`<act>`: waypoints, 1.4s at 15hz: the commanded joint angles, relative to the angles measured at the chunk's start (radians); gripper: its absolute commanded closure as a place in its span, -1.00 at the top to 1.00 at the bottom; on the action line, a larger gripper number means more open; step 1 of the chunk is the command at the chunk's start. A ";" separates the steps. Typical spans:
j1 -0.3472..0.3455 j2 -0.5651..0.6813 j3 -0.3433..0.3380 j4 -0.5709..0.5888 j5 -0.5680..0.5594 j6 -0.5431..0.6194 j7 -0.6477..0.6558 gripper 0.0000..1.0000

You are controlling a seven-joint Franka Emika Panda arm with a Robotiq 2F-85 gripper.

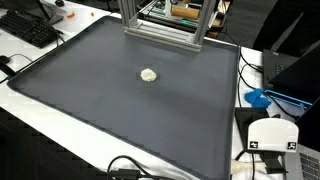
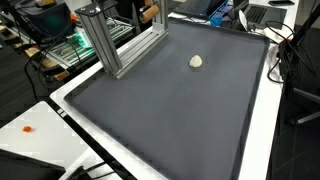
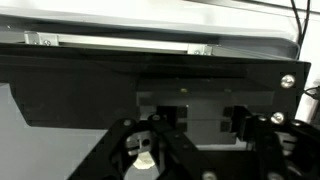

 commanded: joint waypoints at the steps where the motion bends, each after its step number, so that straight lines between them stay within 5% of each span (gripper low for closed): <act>1: 0.003 0.000 -0.002 0.032 -0.021 0.001 0.003 -0.29; 10: -0.023 0.131 -0.004 0.237 -0.078 0.022 0.008 -0.29; 21: -0.064 0.498 -0.005 0.436 -0.178 0.243 0.098 -0.29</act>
